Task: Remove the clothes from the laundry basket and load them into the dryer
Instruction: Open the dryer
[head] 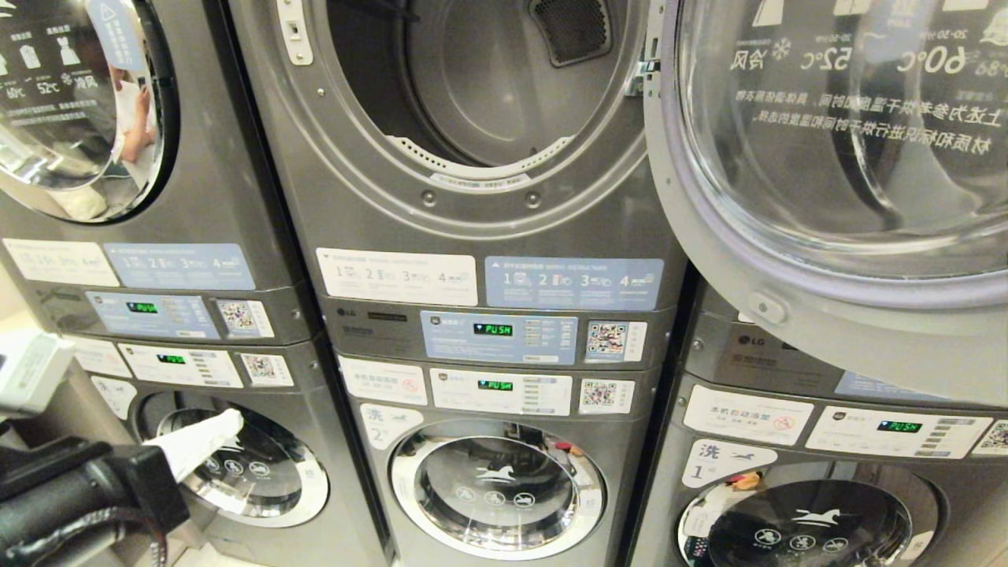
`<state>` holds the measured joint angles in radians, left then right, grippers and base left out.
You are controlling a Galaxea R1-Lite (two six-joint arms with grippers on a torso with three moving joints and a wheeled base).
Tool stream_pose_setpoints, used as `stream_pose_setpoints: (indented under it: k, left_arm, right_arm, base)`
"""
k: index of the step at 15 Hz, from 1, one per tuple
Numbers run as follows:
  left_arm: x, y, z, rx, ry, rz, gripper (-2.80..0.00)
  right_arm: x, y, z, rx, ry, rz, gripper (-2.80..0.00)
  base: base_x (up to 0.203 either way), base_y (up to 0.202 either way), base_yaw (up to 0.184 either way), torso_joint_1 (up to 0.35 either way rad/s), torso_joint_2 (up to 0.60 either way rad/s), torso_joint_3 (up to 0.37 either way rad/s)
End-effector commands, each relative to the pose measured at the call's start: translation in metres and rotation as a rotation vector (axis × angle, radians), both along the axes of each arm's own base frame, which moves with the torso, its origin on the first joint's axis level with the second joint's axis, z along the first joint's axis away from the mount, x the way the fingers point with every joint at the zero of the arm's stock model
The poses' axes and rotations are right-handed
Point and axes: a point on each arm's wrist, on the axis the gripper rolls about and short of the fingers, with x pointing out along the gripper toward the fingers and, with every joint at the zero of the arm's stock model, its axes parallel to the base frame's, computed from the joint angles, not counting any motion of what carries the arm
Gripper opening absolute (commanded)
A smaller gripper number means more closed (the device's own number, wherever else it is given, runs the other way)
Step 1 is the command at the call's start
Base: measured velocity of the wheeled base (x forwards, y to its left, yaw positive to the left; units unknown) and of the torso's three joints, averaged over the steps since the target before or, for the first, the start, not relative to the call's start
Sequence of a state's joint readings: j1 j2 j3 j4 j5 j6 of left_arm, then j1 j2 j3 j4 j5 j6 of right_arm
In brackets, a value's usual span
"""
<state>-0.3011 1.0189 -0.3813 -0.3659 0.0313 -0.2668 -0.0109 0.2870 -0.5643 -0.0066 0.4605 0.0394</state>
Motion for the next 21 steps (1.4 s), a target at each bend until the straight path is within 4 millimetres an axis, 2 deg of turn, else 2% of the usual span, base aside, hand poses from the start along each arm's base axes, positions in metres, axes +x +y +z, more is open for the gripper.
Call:
stream_pose_setpoints:
  k: [1, 4, 7, 9, 12, 21]
  left_arm:
    - [-0.015, 0.007, 0.003, -0.023, -0.027, 0.037, -2.80]
    - [-0.039, 0.016, -0.003, -0.065, 0.041, 0.125, -2.80]
    - [-0.062, 0.024, -0.015, -0.051, 0.074, 0.203, -2.80]
    - [-0.073, 0.028, -0.023, -0.056, 0.088, 0.227, -2.80]
    - [-0.078, 0.029, -0.028, -0.054, 0.099, 0.230, -2.80]
    - [-0.089, 0.033, -0.035, -0.047, 0.090, 0.259, -2.80]
  right_arm:
    - [0.001, 0.001, 0.003, -0.016, 0.003, 0.057, -2.80]
    - [0.008, 0.004, 0.010, -0.054, 0.032, 0.205, -2.80]
    - [0.025, 0.004, 0.021, -0.053, 0.077, 0.203, -2.80]
    - [0.036, 0.003, 0.029, -0.043, 0.064, 0.135, -2.80]
    - [0.051, 0.001, 0.037, -0.031, 0.048, 0.080, -2.80]
    - [0.064, -0.004, 0.035, -0.013, 0.074, -0.159, -2.80]
  base:
    - [0.000, 0.000, 0.000, 0.000, 0.00, 0.000]
    - [0.000, 0.000, 0.000, 0.000, 0.00, 0.000]
    - [0.000, 0.000, 0.000, 0.000, 0.00, 0.000]
    - [0.000, 0.000, 0.000, 0.000, 0.00, 0.000]
    - [0.000, 0.000, 0.000, 0.000, 0.00, 0.000]
    - [0.000, 0.000, 0.000, 0.000, 0.00, 0.000]
